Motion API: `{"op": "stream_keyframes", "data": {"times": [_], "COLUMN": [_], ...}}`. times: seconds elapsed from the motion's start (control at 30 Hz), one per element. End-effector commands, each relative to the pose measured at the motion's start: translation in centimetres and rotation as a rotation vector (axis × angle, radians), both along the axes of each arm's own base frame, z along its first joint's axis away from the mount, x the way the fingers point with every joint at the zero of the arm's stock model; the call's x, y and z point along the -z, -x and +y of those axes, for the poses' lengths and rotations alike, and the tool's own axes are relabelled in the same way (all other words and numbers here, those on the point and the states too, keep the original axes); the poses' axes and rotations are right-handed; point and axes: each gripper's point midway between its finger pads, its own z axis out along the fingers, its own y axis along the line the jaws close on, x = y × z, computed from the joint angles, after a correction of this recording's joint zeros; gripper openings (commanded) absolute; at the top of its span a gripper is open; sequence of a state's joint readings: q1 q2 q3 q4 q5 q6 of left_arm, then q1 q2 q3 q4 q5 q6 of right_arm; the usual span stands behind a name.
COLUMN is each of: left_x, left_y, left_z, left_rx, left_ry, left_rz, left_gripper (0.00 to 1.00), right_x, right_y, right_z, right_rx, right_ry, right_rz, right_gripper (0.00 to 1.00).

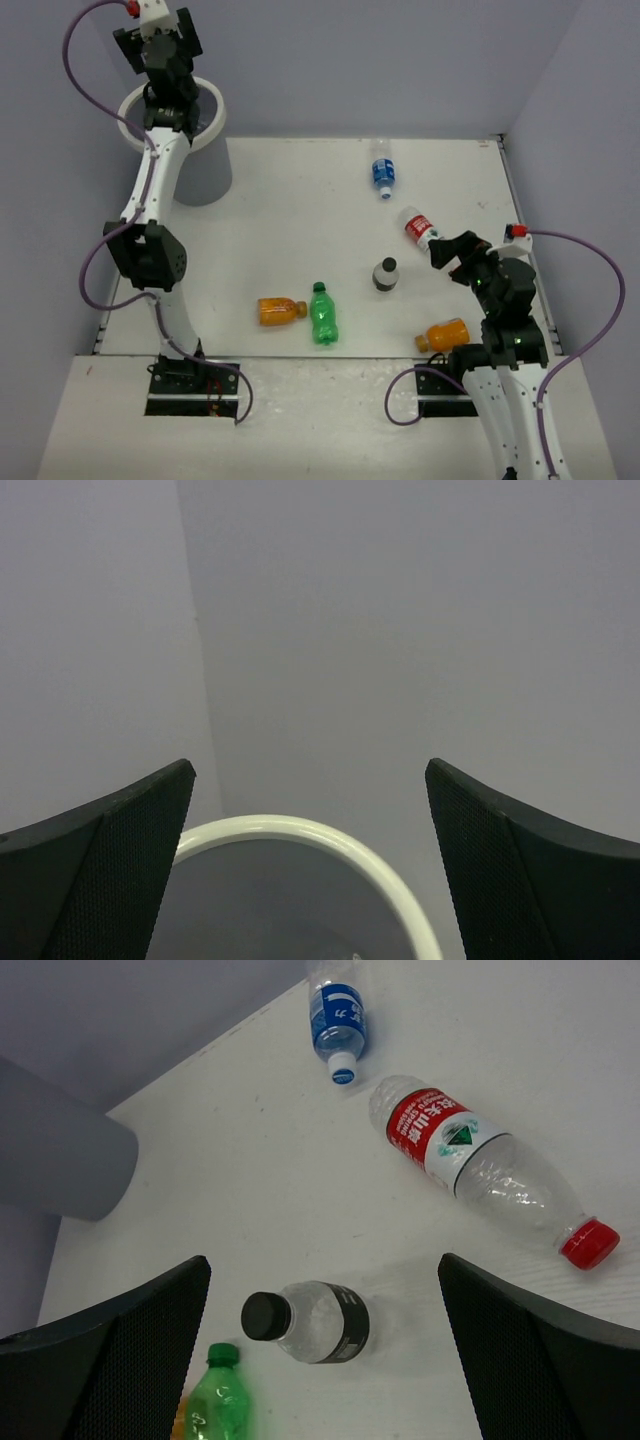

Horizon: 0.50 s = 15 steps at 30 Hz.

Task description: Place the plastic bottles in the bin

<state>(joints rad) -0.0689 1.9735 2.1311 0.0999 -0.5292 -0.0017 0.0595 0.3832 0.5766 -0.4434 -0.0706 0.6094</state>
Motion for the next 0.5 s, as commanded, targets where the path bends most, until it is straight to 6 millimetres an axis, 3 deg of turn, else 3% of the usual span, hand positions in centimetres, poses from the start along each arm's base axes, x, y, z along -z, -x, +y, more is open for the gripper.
{"op": "stream_keyframes", "data": {"times": [0.0,0.1,0.13,0.17,0.2,0.23,0.3,0.37,0.4,0.47], "left_x": [-5.6,-3.8,-2.7,-1.9,-0.5,-0.9,4.1,6.8,9.2,12.1], "left_y": [5.9,8.1,9.0,9.6,11.1,12.5,15.2,18.1,19.2,21.5], "left_z": [-6.2,-10.8,-13.4,-13.8,-16.2,-17.6,-21.9,-24.2,-25.3,-26.3], "left_rx": [0.32,0.473,0.52,0.524,0.578,0.618,0.782,0.891,0.932,0.949], "left_ry": [0.096,0.128,0.134,0.137,0.138,0.142,0.192,0.243,0.26,0.287], "left_rz": [-0.099,-0.038,0.006,0.034,0.074,0.072,0.184,0.241,0.295,0.367], "left_gripper": [1.0,1.0,1.0,1.0,1.0,1.0,1.0,1.0,1.0,1.0], "right_x": [-1.8,-1.9,-1.9,-1.8,-1.8,-1.6,-1.2,-0.9,-0.9,-0.9], "right_y": [0.4,0.6,0.6,0.7,0.7,0.7,0.8,0.8,0.9,0.9], "right_z": [0.7,1.0,1.0,1.0,0.9,0.8,1.1,1.6,2.0,2.2], "right_rx": [-0.044,-0.064,-0.062,-0.061,-0.055,-0.05,-0.061,-0.092,-0.116,-0.127], "right_ry": [-0.002,-0.01,-0.01,-0.008,-0.008,-0.01,-0.025,-0.034,-0.037,-0.039], "right_rz": [-0.045,-0.032,-0.022,-0.015,-0.008,0.0,0.016,0.015,0.01,0.006], "right_gripper": [0.99,0.99,0.99,0.99,0.99,0.99,0.99,0.99,0.99,0.99]}}
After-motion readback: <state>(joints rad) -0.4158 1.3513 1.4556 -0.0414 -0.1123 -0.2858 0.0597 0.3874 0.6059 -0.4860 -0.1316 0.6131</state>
